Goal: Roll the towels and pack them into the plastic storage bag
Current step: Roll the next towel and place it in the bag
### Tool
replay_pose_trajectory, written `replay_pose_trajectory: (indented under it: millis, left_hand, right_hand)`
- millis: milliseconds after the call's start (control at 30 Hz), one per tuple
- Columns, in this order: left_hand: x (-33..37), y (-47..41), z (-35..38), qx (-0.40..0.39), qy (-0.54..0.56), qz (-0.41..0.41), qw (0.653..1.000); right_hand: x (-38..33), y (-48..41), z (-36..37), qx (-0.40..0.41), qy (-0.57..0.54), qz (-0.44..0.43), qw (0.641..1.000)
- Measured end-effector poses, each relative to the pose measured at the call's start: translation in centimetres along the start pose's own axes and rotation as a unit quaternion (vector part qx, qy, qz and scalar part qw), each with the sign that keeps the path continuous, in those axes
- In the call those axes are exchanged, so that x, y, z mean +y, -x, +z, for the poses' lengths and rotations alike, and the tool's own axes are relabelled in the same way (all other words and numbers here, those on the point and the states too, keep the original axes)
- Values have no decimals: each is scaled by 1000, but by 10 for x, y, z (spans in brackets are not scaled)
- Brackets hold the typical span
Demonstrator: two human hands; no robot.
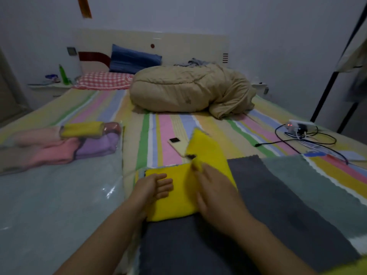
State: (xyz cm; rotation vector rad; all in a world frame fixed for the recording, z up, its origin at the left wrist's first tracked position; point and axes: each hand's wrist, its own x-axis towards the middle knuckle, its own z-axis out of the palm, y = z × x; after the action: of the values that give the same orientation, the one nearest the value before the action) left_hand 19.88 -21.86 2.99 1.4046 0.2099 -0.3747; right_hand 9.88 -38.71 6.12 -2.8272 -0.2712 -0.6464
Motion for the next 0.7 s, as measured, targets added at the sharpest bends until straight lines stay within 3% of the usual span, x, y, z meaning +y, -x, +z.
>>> replay_pose_trajectory:
  millis: [67,167,333,400,467,533,633,700]
  left_hand:
    - [10,2,-18,-50,65,-76,994]
    - [11,-1,-35,-66,1,-80,995]
    - [2,-6,-31,-4,-80,29,996]
    - [0,-8,-32,33,-105,80,991]
    - [0,-8,-35,64,-123,116,983]
    - [0,-5,-39,86,-143,124,978]
    - [0,-4,-45,87,-205,119,968]
    - [1,-2,-45,108,-279,150,942]
  right_hand:
    - [-24,8,16,-61,33,-80,994]
    - [-39,19,40,-152,54,-130,978]
    - [-35,19,40,-180,52,-142,972]
    - [-33,18,34,-202,-38,-134,969]
    - [-31,14,29,-172,-148,-109,968]
    - [-24,10,27,-91,-187,-65,976]
    - [-3,-1,28,65,-135,51,987]
    - [12,-7,29,64,-82,175,979]
